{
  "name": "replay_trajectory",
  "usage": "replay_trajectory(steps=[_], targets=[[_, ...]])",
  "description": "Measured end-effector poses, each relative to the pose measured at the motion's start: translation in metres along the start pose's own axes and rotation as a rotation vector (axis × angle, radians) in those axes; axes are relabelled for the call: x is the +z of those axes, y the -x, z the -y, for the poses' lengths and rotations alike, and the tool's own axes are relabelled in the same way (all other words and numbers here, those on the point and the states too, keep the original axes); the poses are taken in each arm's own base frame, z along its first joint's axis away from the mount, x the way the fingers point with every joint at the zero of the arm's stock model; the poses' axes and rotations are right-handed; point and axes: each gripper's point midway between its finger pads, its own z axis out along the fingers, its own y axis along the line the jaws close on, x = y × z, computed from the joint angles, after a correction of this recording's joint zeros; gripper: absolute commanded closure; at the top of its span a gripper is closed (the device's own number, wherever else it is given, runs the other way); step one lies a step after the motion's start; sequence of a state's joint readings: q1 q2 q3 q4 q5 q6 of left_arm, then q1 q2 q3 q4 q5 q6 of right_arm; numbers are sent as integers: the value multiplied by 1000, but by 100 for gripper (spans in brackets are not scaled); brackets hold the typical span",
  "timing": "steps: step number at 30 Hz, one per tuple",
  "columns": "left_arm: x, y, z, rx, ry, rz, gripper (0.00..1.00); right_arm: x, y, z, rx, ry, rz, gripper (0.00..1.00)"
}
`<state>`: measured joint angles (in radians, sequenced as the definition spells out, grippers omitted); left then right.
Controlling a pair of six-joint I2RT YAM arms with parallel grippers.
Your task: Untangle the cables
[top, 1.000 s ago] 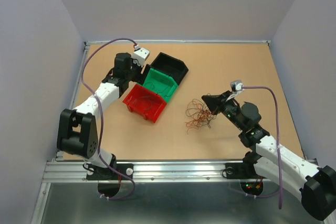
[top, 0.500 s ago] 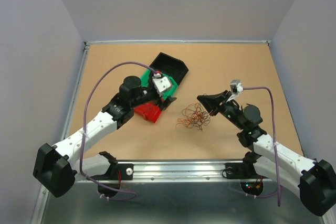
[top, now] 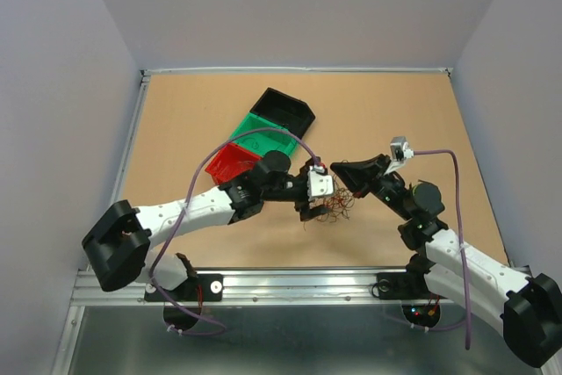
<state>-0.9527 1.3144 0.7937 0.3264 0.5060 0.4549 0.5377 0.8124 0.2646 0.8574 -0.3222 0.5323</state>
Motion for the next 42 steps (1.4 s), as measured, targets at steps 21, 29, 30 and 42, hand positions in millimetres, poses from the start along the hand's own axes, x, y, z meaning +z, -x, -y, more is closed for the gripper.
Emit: replay_trajectory(steps=[21,29,30,42], targets=[[17,3,-43,-61,107,-4,100,-11,-1,5,-40,-17,39,36],[-10,50,-46,-60,118,115,100,-15,-13,7,-127,4,4,36],[-10,51,-45,-64,113,116,100,-14,-19,9,-129,11,-21,37],[-33,115,-69,-60,182,205,100,11,-90,18,-89,150,-329,58]])
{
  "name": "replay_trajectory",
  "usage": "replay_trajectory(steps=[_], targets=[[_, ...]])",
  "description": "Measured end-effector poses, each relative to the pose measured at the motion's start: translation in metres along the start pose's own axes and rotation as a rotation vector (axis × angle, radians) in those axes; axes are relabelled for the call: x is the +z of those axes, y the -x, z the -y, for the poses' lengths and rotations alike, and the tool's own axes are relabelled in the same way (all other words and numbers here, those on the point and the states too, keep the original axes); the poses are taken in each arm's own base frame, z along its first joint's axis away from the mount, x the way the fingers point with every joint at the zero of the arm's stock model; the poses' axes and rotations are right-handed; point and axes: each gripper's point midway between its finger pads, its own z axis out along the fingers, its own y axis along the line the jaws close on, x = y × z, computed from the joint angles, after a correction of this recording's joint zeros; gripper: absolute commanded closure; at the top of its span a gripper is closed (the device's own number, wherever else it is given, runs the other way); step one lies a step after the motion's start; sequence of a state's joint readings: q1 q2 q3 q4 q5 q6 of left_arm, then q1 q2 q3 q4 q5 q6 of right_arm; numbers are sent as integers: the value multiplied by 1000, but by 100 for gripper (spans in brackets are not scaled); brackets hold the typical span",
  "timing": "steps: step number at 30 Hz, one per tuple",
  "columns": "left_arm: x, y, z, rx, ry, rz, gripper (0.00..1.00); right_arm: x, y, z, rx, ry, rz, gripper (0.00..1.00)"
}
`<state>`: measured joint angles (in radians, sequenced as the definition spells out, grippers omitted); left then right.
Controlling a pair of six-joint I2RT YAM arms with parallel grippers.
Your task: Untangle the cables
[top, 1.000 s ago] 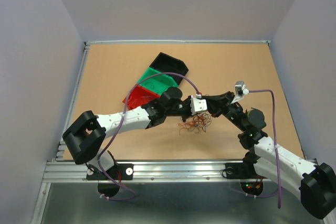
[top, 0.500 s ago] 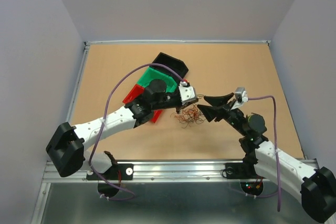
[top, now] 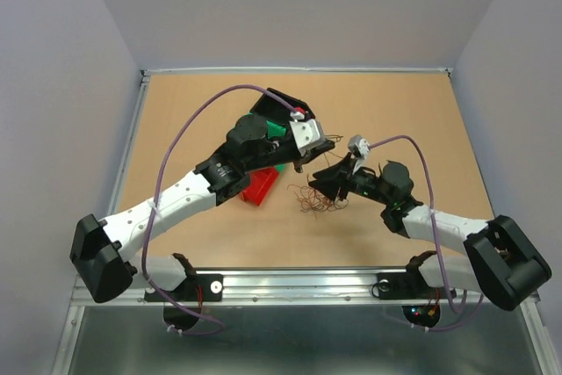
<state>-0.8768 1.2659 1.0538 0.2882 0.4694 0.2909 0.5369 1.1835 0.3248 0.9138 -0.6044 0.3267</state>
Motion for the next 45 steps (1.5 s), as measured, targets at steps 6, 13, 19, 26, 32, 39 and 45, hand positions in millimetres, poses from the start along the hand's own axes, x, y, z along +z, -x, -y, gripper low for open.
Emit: replay_trajectory(steps=[6,13,19,26,32,39,45], targets=[[-7,76,-24,21,73,125,100,22,-6,15,32,4,-47,60],[-45,130,-54,10,283,232,100,32,-6,37,77,-94,-65,59],[-109,162,-105,-40,632,328,100,31,-9,57,112,-218,-97,54],[-161,154,-138,-80,886,371,100,7,-14,91,152,-479,-116,55],[-172,122,-147,-96,964,317,100,-19,-13,119,175,-715,-98,50],[-184,103,-150,-99,1015,288,100,-66,-5,156,186,-1061,-13,30],[-188,94,-152,-101,1037,289,100,-94,9,168,171,-1231,71,43]])
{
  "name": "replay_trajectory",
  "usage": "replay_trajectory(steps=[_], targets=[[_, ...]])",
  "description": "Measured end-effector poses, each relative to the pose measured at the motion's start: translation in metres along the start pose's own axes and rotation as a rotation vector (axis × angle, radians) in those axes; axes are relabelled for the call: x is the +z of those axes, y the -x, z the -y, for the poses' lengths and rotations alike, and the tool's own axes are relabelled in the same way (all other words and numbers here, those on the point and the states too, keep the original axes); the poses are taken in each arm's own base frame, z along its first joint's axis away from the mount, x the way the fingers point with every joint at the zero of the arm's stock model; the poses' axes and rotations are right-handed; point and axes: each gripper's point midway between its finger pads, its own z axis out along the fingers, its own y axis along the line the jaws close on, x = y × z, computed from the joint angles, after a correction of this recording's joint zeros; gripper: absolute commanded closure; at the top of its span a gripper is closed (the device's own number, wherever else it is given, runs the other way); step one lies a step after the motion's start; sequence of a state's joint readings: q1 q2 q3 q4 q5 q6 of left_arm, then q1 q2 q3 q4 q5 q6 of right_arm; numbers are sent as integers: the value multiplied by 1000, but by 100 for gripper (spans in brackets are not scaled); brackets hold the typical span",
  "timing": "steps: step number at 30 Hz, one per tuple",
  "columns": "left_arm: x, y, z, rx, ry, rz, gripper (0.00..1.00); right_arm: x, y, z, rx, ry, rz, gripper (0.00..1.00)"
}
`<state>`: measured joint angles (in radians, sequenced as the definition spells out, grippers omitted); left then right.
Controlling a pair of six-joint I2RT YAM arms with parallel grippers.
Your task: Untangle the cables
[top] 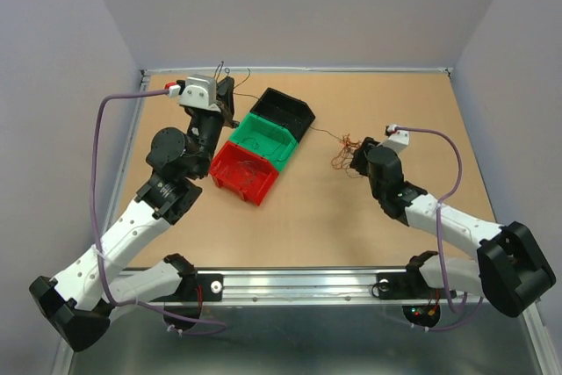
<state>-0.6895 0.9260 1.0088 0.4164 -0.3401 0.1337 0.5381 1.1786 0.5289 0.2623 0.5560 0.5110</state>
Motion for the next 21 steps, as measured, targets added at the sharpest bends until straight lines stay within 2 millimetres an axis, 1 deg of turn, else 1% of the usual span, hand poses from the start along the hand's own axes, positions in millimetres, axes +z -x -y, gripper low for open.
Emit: replay_trajectory(steps=[2,3,4,6,10,14,19,21], targets=[[-1,-5,-2,2,5,-5,100,0,5,7,10,-40,25,44],[-1,-6,-2,2,5,-8,100,0,8,12,15,-69,41,58],[0,-8,-2,3,6,-13,100,0,10,16,19,-90,53,64],[1,-11,-2,1,8,-17,100,0,12,22,28,-127,70,69],[4,-15,-1,1,12,-25,100,-1,20,38,51,-217,121,71],[5,-19,-4,5,28,-33,100,-9,30,58,101,-315,191,69],[7,-21,-17,11,84,-38,100,-37,45,91,216,-404,319,66],[9,-24,-29,13,124,-43,100,-52,53,105,269,-421,377,66]])
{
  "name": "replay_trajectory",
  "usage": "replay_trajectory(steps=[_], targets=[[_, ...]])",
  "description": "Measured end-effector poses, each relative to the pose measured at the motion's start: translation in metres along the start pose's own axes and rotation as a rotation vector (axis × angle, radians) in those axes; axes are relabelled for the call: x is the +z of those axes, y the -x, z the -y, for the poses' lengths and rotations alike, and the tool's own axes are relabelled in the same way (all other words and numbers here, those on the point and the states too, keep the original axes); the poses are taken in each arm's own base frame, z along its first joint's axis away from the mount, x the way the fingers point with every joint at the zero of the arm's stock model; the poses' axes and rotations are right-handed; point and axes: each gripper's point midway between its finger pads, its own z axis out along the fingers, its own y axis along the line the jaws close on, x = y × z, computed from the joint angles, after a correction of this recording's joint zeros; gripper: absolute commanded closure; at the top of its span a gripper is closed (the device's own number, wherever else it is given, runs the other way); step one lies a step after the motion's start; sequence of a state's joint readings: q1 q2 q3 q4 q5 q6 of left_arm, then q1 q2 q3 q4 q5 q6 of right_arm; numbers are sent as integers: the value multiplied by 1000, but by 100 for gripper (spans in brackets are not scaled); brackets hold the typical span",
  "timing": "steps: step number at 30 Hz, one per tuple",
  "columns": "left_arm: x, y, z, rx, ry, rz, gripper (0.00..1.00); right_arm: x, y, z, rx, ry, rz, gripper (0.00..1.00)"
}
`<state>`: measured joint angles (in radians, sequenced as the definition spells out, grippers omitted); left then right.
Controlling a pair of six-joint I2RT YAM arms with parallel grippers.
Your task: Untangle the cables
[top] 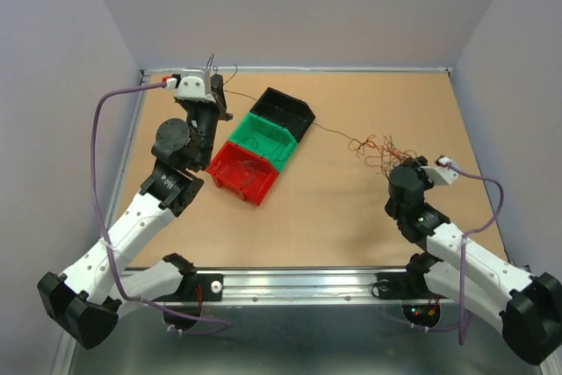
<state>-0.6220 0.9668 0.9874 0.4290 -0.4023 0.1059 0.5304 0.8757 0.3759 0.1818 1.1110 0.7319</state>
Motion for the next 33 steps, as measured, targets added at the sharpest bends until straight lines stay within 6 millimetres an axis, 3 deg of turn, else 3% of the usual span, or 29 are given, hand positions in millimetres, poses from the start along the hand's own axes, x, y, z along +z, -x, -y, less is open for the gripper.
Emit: replay_trajectory(steps=[2,6,11,14,23,29,33], targets=[[4,-3,-13,-3,38,-5,100,-2,9,8,35,-15,32,68],[8,-3,-32,-20,88,-2,100,-9,26,24,122,-20,83,83],[12,-6,-39,-38,101,-6,100,-15,39,38,218,-23,131,94],[20,-19,-52,-45,125,-33,100,-20,46,52,293,-26,163,99],[38,-48,-111,-125,215,-89,100,-34,70,79,504,-9,244,99],[42,-54,-122,-179,213,-101,100,-31,54,88,458,-56,224,100],[43,-61,-154,-225,248,-114,100,-32,52,94,492,-66,225,99]])
